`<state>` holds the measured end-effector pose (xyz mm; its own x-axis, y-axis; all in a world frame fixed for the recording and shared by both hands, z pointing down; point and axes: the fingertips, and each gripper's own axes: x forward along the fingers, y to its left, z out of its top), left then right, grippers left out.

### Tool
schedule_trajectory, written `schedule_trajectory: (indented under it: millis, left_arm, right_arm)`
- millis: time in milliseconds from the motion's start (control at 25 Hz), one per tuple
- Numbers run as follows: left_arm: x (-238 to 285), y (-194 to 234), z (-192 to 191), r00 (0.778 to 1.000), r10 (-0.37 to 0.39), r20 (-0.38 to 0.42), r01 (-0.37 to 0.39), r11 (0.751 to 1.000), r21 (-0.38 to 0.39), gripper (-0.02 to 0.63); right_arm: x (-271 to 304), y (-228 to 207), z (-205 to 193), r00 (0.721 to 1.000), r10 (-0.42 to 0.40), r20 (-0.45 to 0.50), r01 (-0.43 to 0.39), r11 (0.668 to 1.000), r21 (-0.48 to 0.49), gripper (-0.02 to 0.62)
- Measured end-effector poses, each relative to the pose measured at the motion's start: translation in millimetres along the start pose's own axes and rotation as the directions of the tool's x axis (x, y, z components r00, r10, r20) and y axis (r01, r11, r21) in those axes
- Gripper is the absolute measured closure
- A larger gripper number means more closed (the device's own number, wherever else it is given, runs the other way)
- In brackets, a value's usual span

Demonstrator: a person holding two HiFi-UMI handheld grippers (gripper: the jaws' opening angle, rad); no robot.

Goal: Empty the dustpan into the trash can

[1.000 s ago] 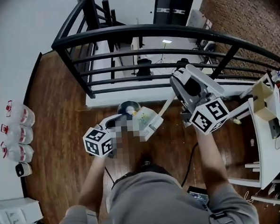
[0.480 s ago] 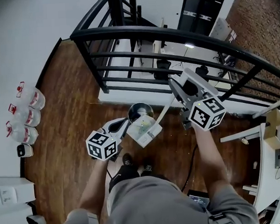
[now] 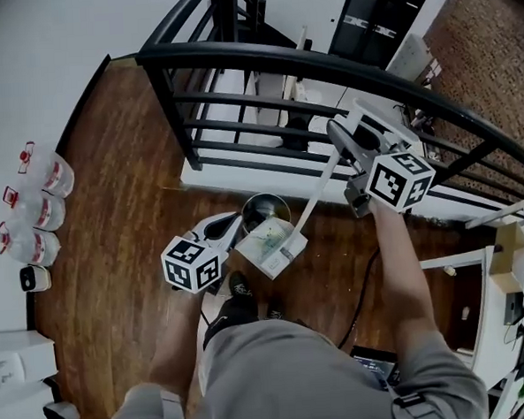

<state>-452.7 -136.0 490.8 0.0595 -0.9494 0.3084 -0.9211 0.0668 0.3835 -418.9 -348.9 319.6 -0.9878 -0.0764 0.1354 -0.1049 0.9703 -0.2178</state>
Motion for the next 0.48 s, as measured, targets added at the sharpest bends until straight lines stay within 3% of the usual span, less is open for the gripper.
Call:
schedule_trajectory:
  millis: [240,480]
  left_arm:
    - [8.7,45.5,22.6,0.999,-0.041,0.007,0.041,0.999,-0.025,0.601]
    - [27.4,67.3,25.9,0.999,-0.035,-0.001,0.035,0.997,-0.07,0.601]
  right_arm:
    - [85.5,-29.5,9.0,0.997,-0.041,-0.062,0.043,0.999,0.028,0.485]
    - [138.0,-80.4,4.3,0.993,-0.041,-0.111,0.05,0.995,0.083,0.485]
